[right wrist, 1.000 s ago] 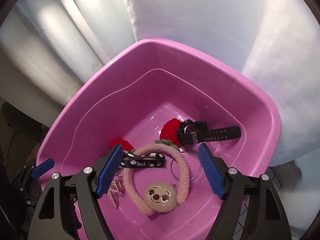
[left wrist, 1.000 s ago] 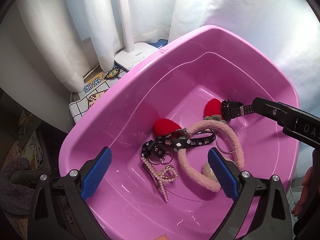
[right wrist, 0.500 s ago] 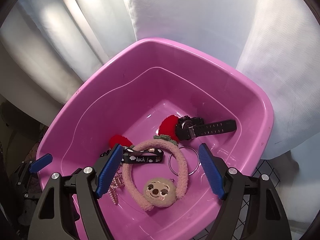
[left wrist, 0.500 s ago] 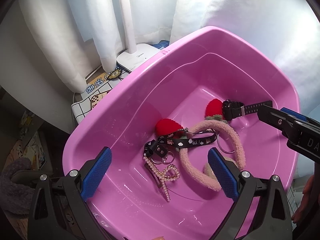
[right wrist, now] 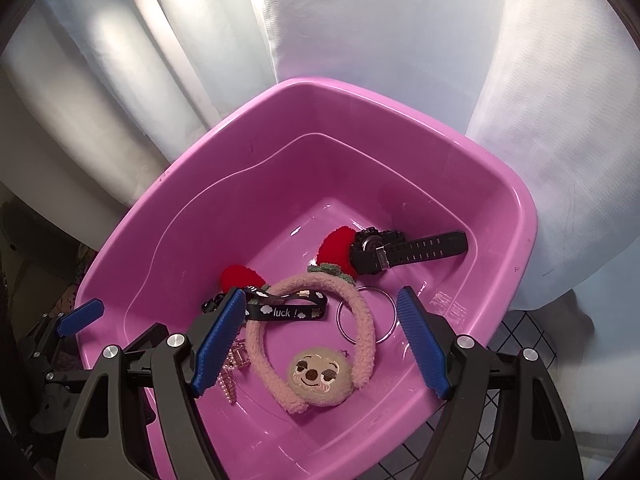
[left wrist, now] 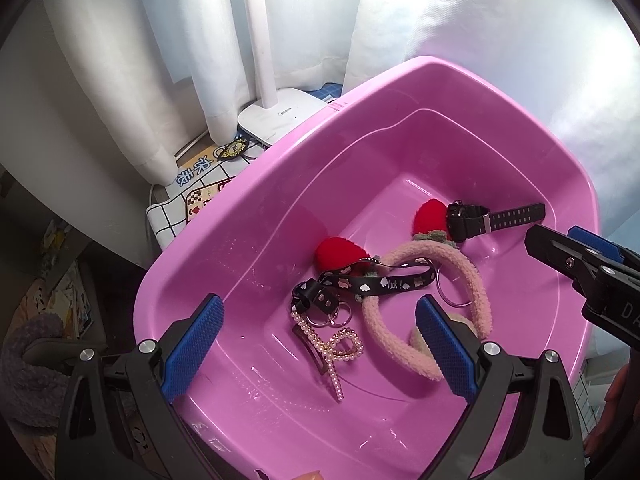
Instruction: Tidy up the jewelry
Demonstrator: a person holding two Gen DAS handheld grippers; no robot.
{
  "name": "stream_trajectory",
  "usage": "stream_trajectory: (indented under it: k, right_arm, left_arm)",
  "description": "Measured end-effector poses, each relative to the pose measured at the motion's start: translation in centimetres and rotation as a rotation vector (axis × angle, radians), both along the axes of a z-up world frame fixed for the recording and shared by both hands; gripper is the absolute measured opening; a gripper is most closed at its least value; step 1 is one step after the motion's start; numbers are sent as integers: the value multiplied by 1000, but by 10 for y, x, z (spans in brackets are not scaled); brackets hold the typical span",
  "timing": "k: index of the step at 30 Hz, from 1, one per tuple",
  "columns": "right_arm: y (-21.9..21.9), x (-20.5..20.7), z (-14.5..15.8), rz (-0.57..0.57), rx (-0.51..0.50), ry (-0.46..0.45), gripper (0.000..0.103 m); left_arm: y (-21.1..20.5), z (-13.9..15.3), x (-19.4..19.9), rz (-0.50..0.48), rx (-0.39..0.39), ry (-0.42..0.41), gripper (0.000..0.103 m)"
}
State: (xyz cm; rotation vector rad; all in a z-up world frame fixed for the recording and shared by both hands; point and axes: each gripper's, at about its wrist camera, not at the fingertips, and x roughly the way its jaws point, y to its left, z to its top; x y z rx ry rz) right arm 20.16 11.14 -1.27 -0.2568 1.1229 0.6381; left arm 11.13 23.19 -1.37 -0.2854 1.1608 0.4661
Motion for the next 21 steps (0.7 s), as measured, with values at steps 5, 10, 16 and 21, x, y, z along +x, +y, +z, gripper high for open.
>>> stream_trajectory:
  k: [5, 10, 16, 21]
  right_arm:
    - [-3, -2, 3, -8, 1, -9, 75]
    - [-3, -4, 4, -9, -1, -10, 74]
    - [-6, -7, 4, -13, 2, -7, 74]
    - [-7, -9, 4, -12, 5, -7, 75]
  left_arm:
    - [-1, 2, 0, -8, 0, -3, 95]
    - [-2, 3, -1, -12, 3, -5, 95]
    - [-6, 5, -3, -24, 13, -10, 95]
    - [-6, 5, -4, -16, 22, 0, 95]
